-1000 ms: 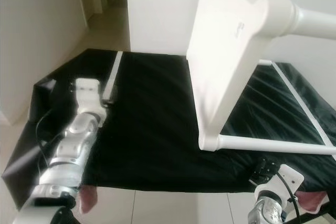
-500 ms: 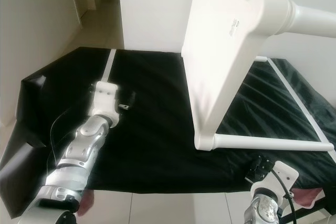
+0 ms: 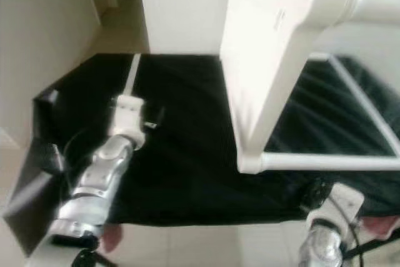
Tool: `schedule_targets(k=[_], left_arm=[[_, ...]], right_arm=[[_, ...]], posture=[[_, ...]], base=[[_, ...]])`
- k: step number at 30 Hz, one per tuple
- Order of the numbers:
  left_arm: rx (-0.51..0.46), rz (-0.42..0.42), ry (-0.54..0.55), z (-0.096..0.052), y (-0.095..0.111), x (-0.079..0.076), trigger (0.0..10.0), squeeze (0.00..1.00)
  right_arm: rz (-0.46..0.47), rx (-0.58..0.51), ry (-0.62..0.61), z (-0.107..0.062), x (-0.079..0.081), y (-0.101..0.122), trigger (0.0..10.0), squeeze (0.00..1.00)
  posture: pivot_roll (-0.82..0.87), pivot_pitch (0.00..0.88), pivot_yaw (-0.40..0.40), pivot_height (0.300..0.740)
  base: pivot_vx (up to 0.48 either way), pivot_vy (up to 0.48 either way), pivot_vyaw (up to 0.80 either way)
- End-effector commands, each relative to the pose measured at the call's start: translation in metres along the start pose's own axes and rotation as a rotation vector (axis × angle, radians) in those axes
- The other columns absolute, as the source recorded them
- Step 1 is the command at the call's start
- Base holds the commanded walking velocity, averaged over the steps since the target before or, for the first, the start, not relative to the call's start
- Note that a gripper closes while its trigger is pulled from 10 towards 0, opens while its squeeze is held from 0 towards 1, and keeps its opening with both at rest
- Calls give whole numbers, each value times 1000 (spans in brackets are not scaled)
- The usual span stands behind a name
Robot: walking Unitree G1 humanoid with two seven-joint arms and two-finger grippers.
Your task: Building children table
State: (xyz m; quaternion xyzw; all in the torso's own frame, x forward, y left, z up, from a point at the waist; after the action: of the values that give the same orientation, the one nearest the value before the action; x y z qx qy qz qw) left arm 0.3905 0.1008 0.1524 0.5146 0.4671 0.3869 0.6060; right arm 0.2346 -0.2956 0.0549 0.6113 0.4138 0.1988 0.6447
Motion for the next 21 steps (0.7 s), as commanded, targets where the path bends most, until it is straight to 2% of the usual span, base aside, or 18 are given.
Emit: schedule_targets(k=[1,3,5,9,13,16,19,21], left_arm=[[14,1,-12,-1,-3,-2,10000,0],[15,3,-15,-1,-3,-2,10000,0],[16,3,-15,-1,-3,-2,10000,0],[16,4,-17,-1,-3,-2,10000,0],[14,7,-16,-2,-2,-1,10000,0],[11,8,-12,-3,-2,1,10000,0],[9,5,-11,-3,-1,1,10000,0],[8,5,-13,-3,-1,1,10000,0]], right_arm=[[-28,-460,-202,-44,-2,122,10000,0],[-35,-455,-213,-42,-3,123,10000,0],[-16,-477,-172,-39,5,130,10000,0],[2,-510,-149,-40,10,138,10000,0],[0,-557,-171,-43,7,153,10000,0],[6,-622,-208,-48,1,174,10000,0],[-1,-636,-213,-50,1,176,10000,0],[-10,-626,-187,-52,7,171,10000,0]], posture=[[4,0,28,740],[1,0,31,740],[1,0,32,740],[1,0,32,740],[12,0,26,740],[14,0,23,740],[14,0,23,740],[14,0,23,740]], base=[[0,0,0],[0,0,0],[0,0,0],[0,0,0],[0,0,0],[0,0,0],[0,0,0],[0,0,0]])
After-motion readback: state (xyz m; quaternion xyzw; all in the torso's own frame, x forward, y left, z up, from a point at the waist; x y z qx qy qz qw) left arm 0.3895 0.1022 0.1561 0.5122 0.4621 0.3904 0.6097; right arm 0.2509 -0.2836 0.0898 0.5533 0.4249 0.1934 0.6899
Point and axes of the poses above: a point about 5 cm out from each wrist's last joint towards the gripper, its own z axis pointing out of the wrist towards the gripper, its own y axis along the axis of the wrist's last joint, x = y × z, the point moved 4 cm from there along z, pointing out of the wrist towards the gripper, and after that the axes turned 15 degrees about -z, right-handed, at the moved point
